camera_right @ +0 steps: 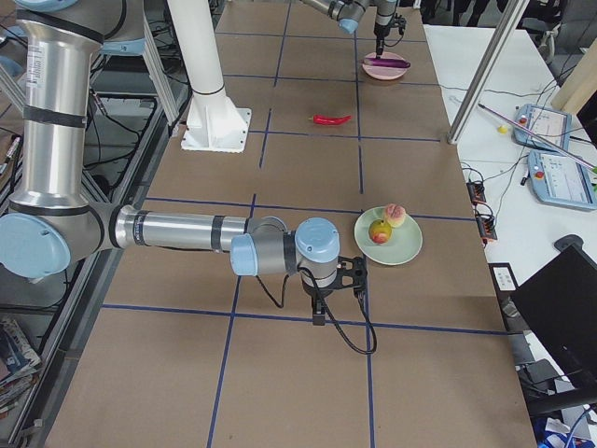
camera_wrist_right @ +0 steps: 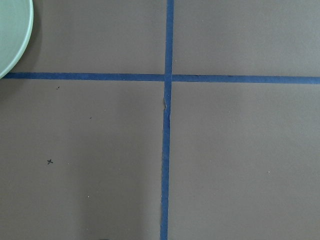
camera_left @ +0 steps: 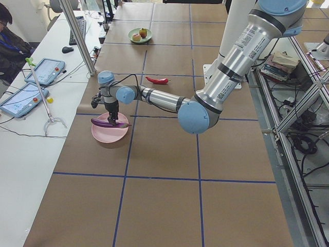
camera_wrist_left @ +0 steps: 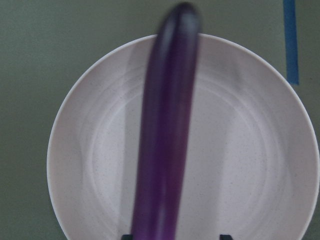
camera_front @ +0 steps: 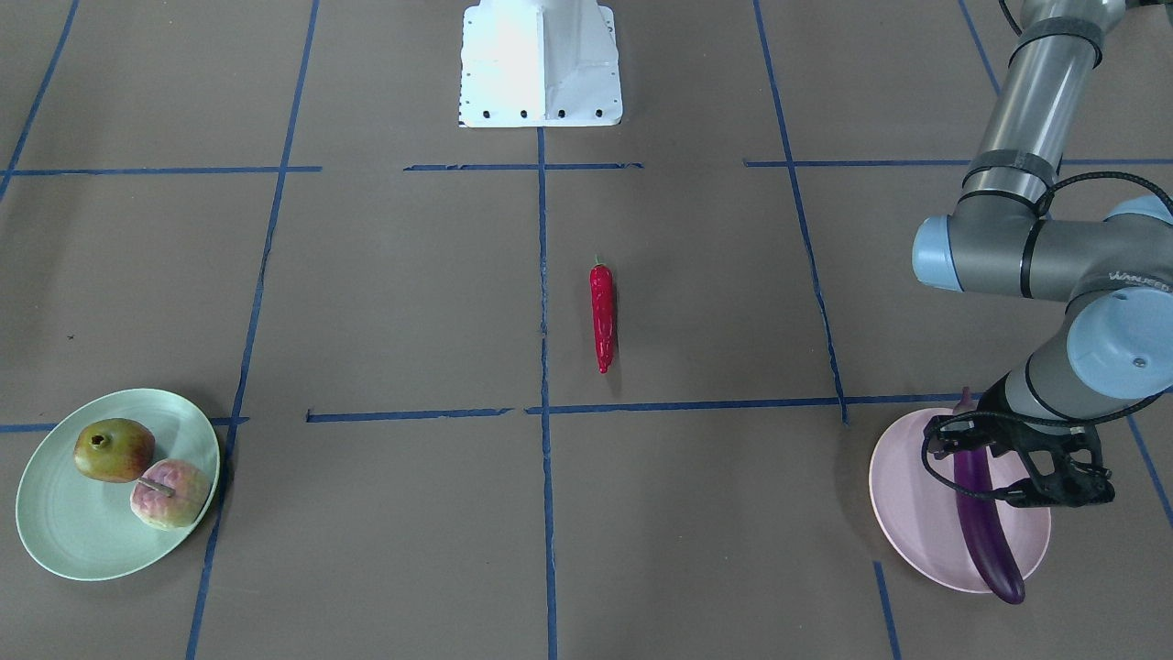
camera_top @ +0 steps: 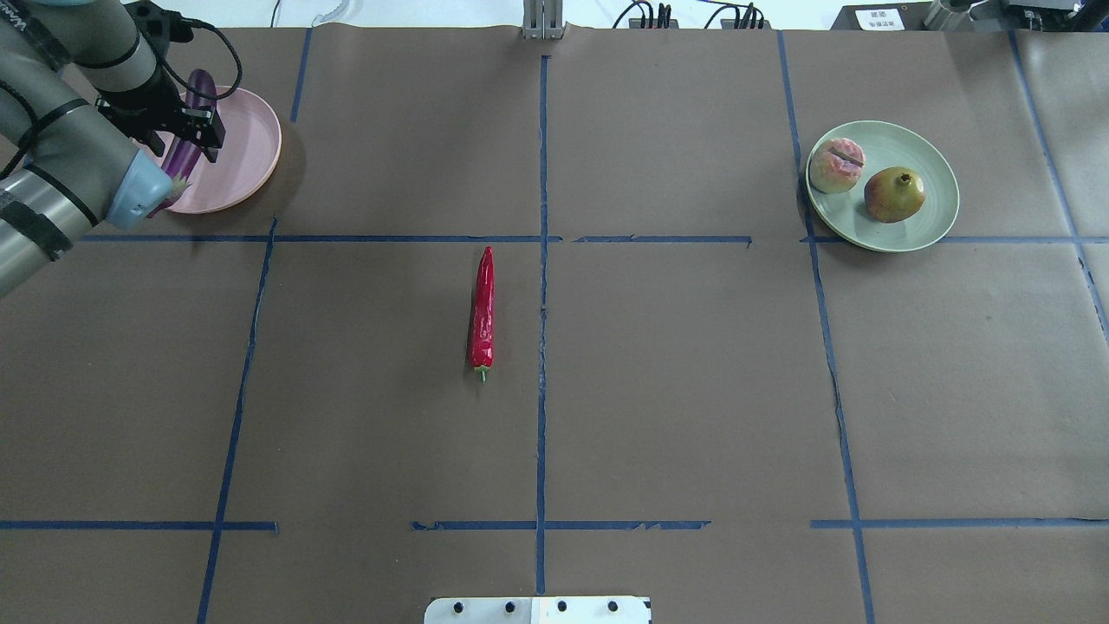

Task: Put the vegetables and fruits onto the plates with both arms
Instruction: 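Carry the eggplant to the pink plate and release it, then move the left gripper to the red chili pepper and grasp it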

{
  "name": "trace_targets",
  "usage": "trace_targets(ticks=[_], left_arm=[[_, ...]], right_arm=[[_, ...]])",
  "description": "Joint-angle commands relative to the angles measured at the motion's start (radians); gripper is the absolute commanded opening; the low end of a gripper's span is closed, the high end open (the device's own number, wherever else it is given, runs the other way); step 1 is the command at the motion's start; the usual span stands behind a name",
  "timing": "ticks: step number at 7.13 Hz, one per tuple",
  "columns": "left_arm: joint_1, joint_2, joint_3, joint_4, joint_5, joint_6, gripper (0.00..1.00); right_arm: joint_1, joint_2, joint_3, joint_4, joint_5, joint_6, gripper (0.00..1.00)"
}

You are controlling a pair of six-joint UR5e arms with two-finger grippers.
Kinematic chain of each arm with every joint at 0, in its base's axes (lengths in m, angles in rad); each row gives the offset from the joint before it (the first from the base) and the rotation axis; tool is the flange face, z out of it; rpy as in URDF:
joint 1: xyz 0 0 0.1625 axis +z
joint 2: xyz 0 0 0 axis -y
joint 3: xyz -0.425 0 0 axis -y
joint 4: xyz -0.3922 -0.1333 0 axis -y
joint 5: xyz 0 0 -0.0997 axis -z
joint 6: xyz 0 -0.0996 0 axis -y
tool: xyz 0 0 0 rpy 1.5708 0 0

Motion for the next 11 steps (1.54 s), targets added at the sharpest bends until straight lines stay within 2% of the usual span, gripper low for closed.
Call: trace_targets(ticks=[1,2,3,4,5,6,7,9,10,11], left_arm=[[-0.004,-0.009,-0.082,0.066,-0.092,-0.012,1.00],[0.003,-0.026,-0.193,0.185,-0.092,-0.071,1.00],[0.075,-0.034,-0.302,0.215,-0.086,-0.190,1.00],[0.198,-0.055,-0.345,0.214,-0.079,-0.349,1.00],[0.313,-0.113,-0.344,0.215,0.031,-0.495,1.00],[0.433,-0.145,-0.338,0.215,0.158,-0.583,1.00],[0.522,-0.166,-0.331,0.215,0.243,-0.648,1.00],[0.609,-0.170,-0.329,0.215,0.299,-0.691,1.00],[0.620,-0.169,-0.328,0.217,0.297,-0.694,0.93],[0.621,-0.167,-0.324,0.215,0.296,-0.694,0.81]], right_arm=[[0.000,0.000,0.000,0.001,0.000,-0.001,1.00],[0.000,0.000,0.000,0.001,0.000,-0.001,1.00],[0.000,0.000,0.000,0.000,0.000,-0.001,1.00],[0.000,0.000,0.000,0.000,0.000,-0.001,1.00],[0.000,0.000,0.000,0.000,0.000,-0.001,1.00],[0.000,0.000,0.000,0.000,0.000,-0.001,1.00],[0.000,0.000,0.000,0.000,0.000,-0.001,1.00],[0.000,0.000,-0.002,0.000,0.000,-0.001,1.00],[0.000,0.000,-0.003,0.000,0.000,-0.001,1.00],[0.000,0.000,-0.003,0.000,0.000,-0.001,1.00]])
